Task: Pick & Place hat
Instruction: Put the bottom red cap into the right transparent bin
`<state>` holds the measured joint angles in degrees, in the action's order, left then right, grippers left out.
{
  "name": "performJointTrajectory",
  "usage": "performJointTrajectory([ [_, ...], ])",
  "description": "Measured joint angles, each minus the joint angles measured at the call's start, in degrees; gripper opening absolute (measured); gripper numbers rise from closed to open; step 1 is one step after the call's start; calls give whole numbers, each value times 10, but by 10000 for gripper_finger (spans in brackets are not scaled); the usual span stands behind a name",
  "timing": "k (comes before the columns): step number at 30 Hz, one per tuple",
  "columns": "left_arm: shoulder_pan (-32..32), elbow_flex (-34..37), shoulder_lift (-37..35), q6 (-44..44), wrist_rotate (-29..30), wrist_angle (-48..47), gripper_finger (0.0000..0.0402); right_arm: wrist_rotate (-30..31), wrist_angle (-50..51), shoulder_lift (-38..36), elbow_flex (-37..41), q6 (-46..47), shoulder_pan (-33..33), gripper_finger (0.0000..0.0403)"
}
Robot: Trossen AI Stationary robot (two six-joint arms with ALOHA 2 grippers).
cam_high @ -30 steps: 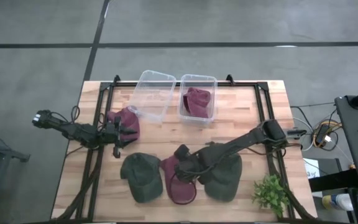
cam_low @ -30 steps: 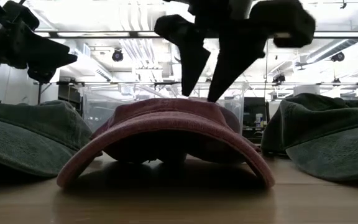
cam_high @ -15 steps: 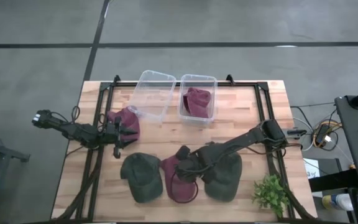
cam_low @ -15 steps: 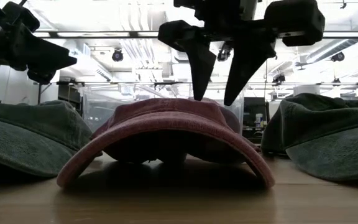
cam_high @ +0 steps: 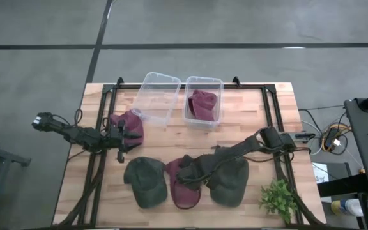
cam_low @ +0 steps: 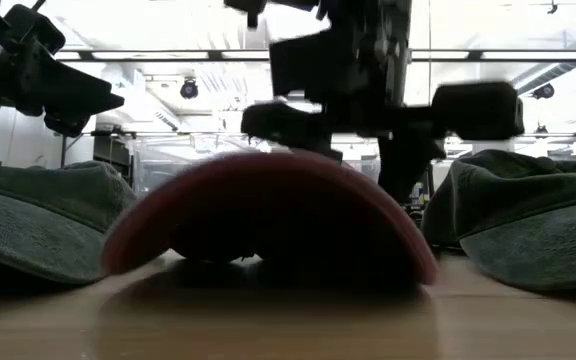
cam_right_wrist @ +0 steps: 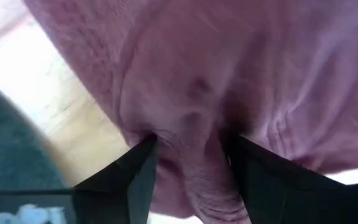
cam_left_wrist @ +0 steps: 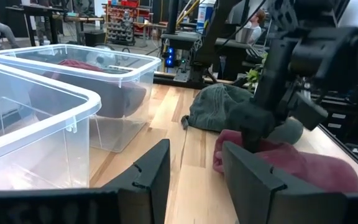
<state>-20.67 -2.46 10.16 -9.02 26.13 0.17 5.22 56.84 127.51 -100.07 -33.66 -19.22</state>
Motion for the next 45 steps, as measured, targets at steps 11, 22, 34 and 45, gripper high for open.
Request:
performJointTrajectory([
  [11, 0, 0, 4, -2, 0, 0, 140, 8, 6, 1, 0, 45, 2, 62],
  [22, 0, 0, 5, -2, 0, 0, 140, 10, 53, -55, -1, 100, 2, 9],
  [34, 0, 0, 9, -2, 0, 3, 140, 71, 142, -99, -141, 117, 1, 8],
  [45, 0, 0, 13, -2, 0, 2, 140, 296, 274, -108, -351, 101, -1, 8],
])
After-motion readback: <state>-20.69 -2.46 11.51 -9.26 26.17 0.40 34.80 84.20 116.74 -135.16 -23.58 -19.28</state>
